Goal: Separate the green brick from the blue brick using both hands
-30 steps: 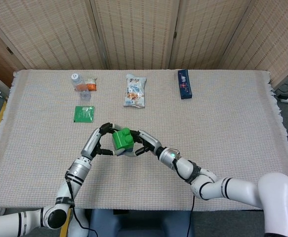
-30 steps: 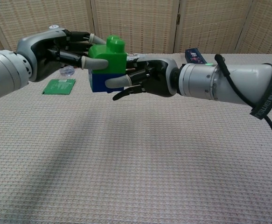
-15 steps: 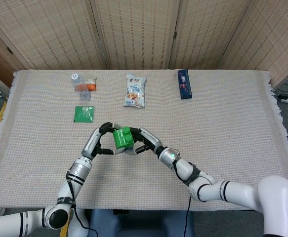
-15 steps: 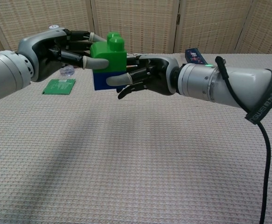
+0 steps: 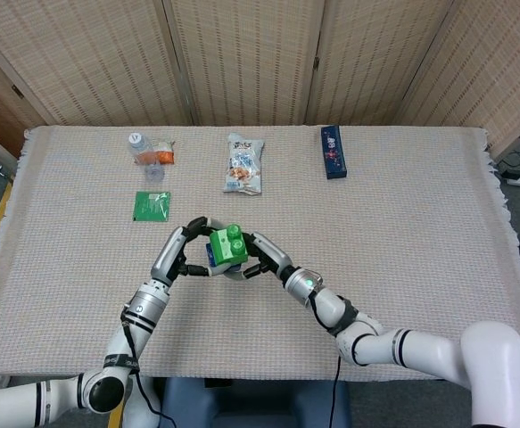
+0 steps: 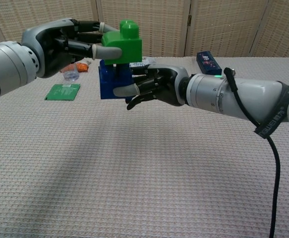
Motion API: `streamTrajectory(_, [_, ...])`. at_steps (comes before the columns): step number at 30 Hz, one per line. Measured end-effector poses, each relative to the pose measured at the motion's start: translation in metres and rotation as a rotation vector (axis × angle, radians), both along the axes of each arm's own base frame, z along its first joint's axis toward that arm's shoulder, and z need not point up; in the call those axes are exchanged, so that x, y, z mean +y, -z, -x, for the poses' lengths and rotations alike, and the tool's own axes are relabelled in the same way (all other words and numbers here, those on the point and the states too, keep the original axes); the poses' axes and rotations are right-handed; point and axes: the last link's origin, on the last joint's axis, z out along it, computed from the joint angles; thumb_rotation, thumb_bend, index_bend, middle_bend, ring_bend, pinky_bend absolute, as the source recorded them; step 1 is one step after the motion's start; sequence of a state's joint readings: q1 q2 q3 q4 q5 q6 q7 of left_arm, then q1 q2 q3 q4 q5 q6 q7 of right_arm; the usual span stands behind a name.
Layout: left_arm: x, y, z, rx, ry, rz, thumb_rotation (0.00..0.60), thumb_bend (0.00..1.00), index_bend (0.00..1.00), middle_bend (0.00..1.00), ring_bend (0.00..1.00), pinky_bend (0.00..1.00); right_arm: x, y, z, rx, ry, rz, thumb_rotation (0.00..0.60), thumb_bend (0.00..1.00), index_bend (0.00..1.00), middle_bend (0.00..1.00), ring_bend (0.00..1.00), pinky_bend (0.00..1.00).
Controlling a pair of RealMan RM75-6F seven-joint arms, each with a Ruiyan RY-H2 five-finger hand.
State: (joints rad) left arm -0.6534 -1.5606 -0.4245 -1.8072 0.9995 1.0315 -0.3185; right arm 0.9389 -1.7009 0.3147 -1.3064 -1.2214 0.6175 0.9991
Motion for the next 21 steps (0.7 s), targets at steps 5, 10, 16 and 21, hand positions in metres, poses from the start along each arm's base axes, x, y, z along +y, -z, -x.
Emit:
streamTrajectory(5, [0.003,-0.006,-0.002,-0.015,-0.002,-0.021,0.6,0.24,0.64,0.83,0.41,0.08,0.0,0.0,0.004,0.006,0.008,0.005,0.6,0.31,0.82,0.56,0.55,0.45])
streamTrajectory(10, [0.008,-0.009,-0.001,-0.015,-0.006,-0.047,0.6,0.24,0.64,0.84,0.41,0.08,0.0,-0.003,0.005,0.01,0.006,0.011,0.6,0.31,0.82,0.56,0.54,0.45])
streamTrajectory(16, [0.015,-0.011,0.003,-0.002,-0.015,-0.087,0.6,0.24,0.64,0.84,0.41,0.07,-0.001,-0.009,0.012,0.018,0.014,0.023,0.6,0.31,0.82,0.56,0.55,0.45])
streamTrajectory(21, [0.021,-0.011,0.007,0.015,-0.025,-0.113,0.6,0.24,0.64,0.84,0.41,0.07,-0.001,-0.011,0.017,0.02,0.025,0.026,0.6,0.31,0.82,0.56,0.55,0.45])
